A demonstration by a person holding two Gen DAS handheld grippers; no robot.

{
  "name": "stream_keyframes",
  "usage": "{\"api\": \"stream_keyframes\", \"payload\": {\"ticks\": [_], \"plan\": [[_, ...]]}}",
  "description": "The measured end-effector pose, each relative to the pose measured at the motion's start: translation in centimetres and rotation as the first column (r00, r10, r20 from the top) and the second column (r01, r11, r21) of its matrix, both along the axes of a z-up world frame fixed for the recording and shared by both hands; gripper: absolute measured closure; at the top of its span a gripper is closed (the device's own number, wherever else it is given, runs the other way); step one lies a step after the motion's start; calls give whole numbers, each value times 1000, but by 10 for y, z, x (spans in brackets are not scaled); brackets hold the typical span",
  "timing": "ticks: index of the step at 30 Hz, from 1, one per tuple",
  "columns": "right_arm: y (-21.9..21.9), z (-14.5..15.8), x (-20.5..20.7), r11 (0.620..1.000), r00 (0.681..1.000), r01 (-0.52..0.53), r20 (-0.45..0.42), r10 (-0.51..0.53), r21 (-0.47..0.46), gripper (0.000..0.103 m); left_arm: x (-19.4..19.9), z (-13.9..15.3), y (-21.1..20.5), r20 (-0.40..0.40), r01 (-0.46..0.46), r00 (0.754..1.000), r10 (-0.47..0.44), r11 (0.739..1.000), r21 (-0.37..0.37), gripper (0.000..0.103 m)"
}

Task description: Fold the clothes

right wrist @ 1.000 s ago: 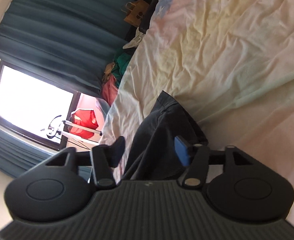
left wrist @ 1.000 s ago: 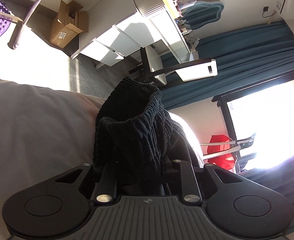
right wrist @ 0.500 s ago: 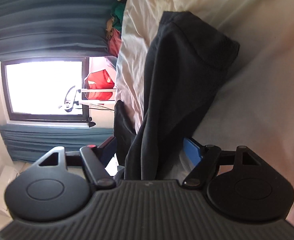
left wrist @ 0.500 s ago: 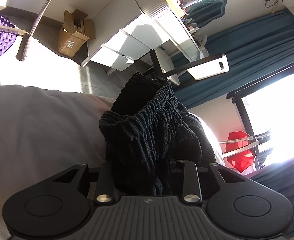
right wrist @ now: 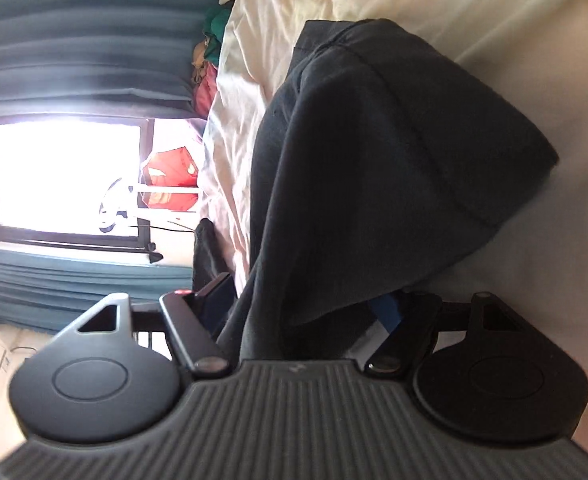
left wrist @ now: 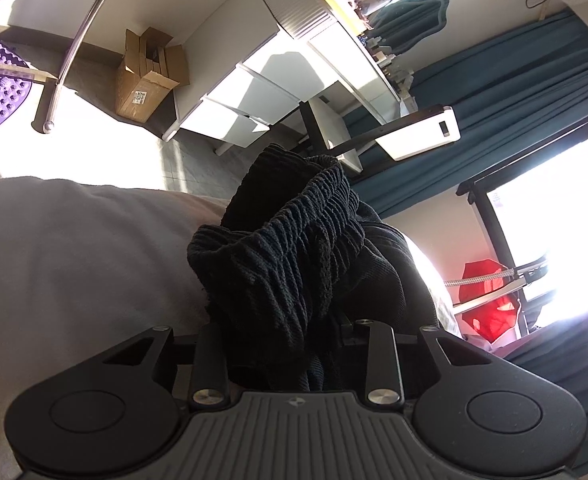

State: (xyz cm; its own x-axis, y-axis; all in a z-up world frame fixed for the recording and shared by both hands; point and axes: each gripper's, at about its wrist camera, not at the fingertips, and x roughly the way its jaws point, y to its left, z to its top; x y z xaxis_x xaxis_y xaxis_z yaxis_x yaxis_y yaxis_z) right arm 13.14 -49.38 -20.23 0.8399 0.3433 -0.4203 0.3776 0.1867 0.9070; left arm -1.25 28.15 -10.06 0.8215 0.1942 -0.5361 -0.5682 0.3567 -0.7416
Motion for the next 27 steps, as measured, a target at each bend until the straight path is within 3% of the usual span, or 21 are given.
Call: {"api": "stream_keyframes", "payload": {"ticks": [10,12,17,20,27], "plan": [[37,10,-9,969,996,-89,13,88,229,27,4,3,-4,-18,0,1000,1,1000,27,66],[40,9,-7,972,996,-88,-2,90,216,26,4,3,-3,-19,2,1000,-2,1000,22,65],[21,-4,-13,981,996,66,-72,-54,180,27,3,1,-1,-16,5,1000,-5,1000,0,64],[17,-7,-14,974,993,111,-70,-99,195,27,3,0,0,-16,8,1000,-8,1000,2,64],[6,-3,-4,988,992,109,-83,-101,112,28,3,-2,-1,-17,4,1000,-4,1000,-1,64]]}}
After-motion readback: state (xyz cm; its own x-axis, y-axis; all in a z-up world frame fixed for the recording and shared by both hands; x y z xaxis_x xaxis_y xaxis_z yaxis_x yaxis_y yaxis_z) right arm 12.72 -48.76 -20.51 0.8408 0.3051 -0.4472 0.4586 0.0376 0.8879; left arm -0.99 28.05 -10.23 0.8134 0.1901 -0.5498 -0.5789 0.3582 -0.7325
